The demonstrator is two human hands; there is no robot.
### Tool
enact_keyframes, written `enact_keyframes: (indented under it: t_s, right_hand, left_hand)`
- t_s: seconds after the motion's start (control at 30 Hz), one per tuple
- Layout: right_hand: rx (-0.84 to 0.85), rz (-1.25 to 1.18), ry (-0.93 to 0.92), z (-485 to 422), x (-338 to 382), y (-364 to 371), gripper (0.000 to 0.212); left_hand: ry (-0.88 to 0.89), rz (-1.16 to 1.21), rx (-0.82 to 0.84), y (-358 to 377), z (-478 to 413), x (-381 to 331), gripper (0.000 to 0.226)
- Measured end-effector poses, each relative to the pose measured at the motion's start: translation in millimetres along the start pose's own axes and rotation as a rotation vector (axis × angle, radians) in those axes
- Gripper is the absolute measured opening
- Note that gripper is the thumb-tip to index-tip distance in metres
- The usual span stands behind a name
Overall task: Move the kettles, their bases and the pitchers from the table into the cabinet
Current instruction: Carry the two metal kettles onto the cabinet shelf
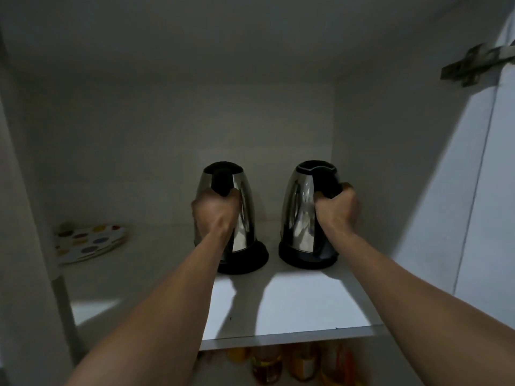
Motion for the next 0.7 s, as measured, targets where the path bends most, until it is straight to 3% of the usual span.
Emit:
enact_keyframes:
  t_s: [0.17,0.7]
  right_hand:
    - [0.013,0.062,0.027,-13.0,-11.2,11.2,0.030]
    - [0.210,0.195,-0.022,-26.1,-10.8,29.7,0.040]
  left_hand:
    - [0.002,0.033,0.057,21.3,-17.2,8.4,0.040]
    - [0.016,0.095,0.137,40.6,1.2,-8.6,0.033]
Point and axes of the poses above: each hand's wrist, its own z-axis away from the middle knuckle, its own y-axis out of the palm, x = y × z, the point moved 9 cm from there along -z, towards the middle knuckle, and after that the axes turned 1 degree about -z, right-handed, at the moved point
